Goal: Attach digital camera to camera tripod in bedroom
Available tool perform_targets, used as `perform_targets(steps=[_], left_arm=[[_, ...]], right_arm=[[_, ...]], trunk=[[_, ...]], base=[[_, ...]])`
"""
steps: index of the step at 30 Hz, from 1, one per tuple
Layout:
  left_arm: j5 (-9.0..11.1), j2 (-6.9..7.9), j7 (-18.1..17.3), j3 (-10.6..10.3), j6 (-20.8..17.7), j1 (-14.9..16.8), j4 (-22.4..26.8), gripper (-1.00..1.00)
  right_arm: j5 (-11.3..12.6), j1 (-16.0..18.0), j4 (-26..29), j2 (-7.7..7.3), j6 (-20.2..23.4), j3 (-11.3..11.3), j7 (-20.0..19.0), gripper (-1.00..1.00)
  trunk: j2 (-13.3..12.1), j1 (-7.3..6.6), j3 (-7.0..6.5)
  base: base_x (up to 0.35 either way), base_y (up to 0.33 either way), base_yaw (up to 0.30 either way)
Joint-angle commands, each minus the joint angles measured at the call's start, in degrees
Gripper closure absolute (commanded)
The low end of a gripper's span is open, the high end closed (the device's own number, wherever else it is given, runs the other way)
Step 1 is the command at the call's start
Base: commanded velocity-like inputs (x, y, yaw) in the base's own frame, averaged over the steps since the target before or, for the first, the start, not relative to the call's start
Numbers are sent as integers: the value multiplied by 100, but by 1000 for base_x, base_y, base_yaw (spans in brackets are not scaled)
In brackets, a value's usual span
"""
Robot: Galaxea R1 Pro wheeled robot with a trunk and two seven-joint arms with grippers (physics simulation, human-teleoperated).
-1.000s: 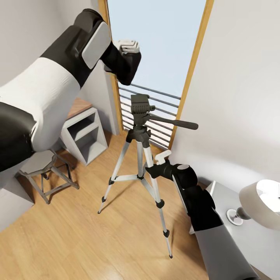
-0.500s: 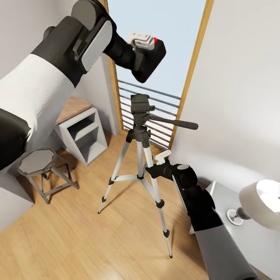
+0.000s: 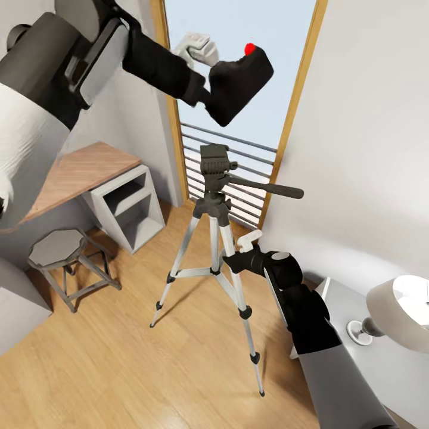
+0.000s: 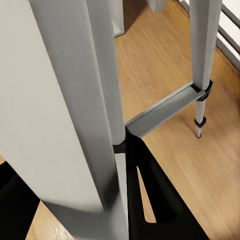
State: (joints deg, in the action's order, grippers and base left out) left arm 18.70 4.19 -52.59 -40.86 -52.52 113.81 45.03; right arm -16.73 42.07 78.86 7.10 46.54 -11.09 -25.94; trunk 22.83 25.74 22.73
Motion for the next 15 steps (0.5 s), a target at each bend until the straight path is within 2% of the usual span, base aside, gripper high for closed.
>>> perform_targets(steps=[1,2,4,5,7,12,13,15], left_arm=[[7,142,-339,-21,197,10,48,100],[10,397,-915,-24,586,10,132,100],[25,635,-1390,-25,922,10,200,100],[32,835,-1735,-33,1147,10,244,100],[14,1017,-2033,-84,1318,10,287,100],[-156,1145,-2218,-370,1316,10,326,100],[-296,1164,-2247,-544,1260,10,349,100],[-458,1171,-2268,-717,1200,10,391,100]], right_arm=[[-241,3,-2,2,-13,2,-43,100],[-242,3,-2,2,-13,2,-43,100],[-242,3,-2,2,-13,2,-43,100],[-243,3,-2,2,-17,2,-43,100],[-243,3,-2,2,-29,2,-43,100],[-243,3,-2,2,-81,2,-46,100],[-243,3,-2,2,-101,2,-48,100],[-243,3,-2,2,-114,2,-46,100]], trunk=[[9,4,11],[9,4,11],[9,4,11],[9,4,11],[9,4,11],[9,4,11],[9,4,11],[9,4,11]], base=[[0,0,0],[0,0,0],[0,0,0],[0,0,0],[0,0,0],[0,0,0],[0,0,0],[0,0,0]])
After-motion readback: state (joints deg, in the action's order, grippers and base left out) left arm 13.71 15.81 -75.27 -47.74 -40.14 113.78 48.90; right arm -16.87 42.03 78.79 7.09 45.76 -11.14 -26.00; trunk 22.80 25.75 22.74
